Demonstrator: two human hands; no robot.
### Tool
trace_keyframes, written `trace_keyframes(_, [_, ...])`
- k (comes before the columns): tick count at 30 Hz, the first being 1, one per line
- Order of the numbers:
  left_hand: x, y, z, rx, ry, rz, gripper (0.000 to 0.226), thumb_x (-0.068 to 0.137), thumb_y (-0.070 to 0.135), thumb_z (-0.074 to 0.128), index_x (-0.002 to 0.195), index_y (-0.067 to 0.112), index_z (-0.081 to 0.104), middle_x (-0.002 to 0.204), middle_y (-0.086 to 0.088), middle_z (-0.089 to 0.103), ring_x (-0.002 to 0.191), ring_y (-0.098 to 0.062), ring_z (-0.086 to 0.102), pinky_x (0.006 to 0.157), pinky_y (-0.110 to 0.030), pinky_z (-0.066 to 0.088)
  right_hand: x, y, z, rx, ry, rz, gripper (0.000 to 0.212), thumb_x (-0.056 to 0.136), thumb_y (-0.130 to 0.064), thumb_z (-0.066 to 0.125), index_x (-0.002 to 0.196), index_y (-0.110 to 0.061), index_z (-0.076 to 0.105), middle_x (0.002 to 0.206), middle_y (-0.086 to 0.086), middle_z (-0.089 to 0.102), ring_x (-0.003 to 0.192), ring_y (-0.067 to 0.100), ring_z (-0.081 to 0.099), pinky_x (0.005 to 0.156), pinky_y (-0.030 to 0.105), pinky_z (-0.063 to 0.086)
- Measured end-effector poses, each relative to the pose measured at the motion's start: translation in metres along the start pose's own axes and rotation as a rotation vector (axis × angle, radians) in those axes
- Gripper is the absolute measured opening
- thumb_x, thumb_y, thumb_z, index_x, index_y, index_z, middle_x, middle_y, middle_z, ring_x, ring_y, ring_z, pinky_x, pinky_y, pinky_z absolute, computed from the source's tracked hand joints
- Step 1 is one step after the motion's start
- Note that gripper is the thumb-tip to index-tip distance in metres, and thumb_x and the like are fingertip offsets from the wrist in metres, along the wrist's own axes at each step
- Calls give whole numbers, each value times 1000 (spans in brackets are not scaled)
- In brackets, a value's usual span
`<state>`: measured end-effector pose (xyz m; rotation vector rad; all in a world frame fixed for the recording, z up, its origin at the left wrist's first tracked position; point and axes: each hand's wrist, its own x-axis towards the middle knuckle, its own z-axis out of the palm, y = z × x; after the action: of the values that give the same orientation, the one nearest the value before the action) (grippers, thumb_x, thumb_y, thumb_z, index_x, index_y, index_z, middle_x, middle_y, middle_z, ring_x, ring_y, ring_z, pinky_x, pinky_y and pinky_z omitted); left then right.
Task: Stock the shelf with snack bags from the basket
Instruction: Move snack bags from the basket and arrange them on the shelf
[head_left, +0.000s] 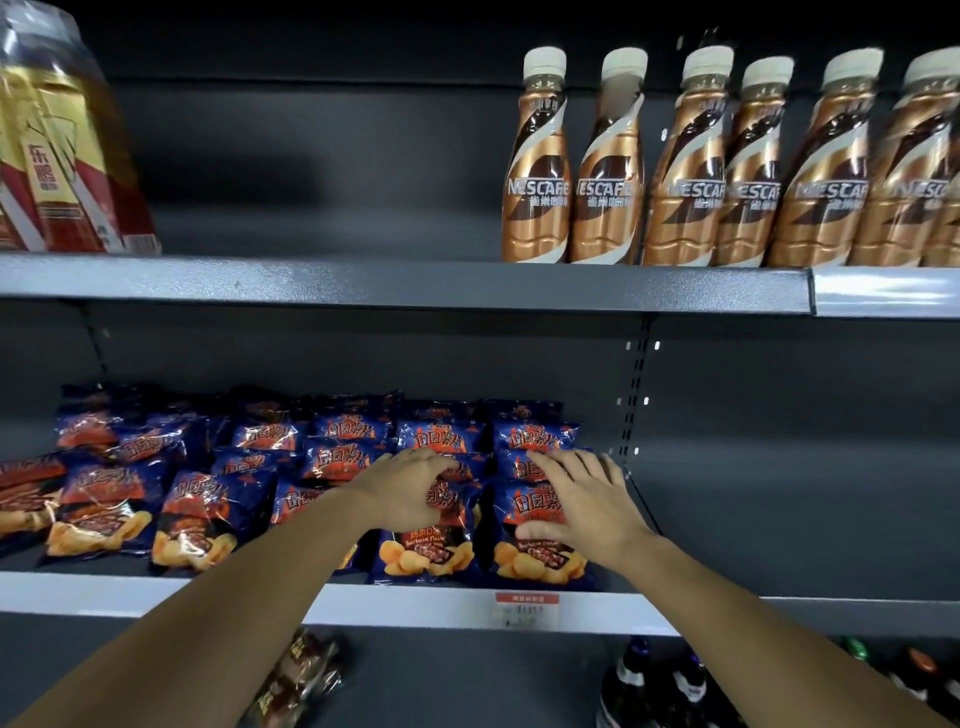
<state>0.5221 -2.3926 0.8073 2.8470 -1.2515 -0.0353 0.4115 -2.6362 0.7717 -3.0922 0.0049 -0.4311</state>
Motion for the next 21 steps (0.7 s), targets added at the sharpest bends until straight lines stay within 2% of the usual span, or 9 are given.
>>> trace_keyframes(3, [-4,-1,2,21,-14,51,95,81,57,65,154,26,14,157,3,21,143,-19,22,117,-46,20,-2,-17,-1,-51,43,-37,105,75,-83,46,156,-26,14,155,-3,25,143,20,20,119,44,15])
trace_keyframes(6, [-8,5,13,76,19,62,108,76,61,69,155,26,5,159,5,14,144,-18,18,117,-44,19,-6,-36,10,-99,22,-94,99,81,-70,57,156,-23,13,154,0,25,143,22,22,117,40,19])
trace_keyframes(9, [-8,11,29,182,115,47,100,82,54,66,155,23,5,159,2,15,145,-20,17,119,-45,14,-7,-40,26,-153,41,-122,91,86,-55,63,156,-20,16,154,6,28,143,27,24,119,42,16])
trace_keyframes(11, [-9,12,36,218,154,45,94,86,52,62,155,21,7,159,1,18,145,-21,16,119,-44,8,-6,-38,32,-171,61,-112,90,85,-54,66,155,-18,22,154,8,32,143,29,27,119,44,17])
trace_keyframes(14, [-12,10,39,166,200,64,89,85,59,53,155,23,10,158,3,19,146,-19,14,120,-46,4,-5,-35,31,-122,63,-110,93,83,-63,60,155,-19,20,155,6,29,146,28,20,121,44,7])
trace_keyframes(16, [-12,10,37,107,247,76,84,86,64,44,154,24,15,157,4,22,145,-17,17,120,-47,6,-5,-34,26,-98,67,-97,93,84,-69,53,156,-22,16,158,3,24,149,25,13,120,43,-2])
trace_keyframes(19, [-6,19,32,125,368,86,76,88,64,22,151,23,26,153,2,32,142,-17,25,118,-45,15,-8,-33,17,-65,99,-20,84,90,-70,41,156,-25,16,160,-1,21,150,21,10,122,43,3])
trace_keyframes(21, [1,33,27,125,434,65,77,86,60,10,148,21,33,147,1,40,137,-19,33,116,-41,22,-12,-29,10,-39,137,46,76,93,-67,37,154,-25,21,158,-2,24,148,19,15,121,42,10])
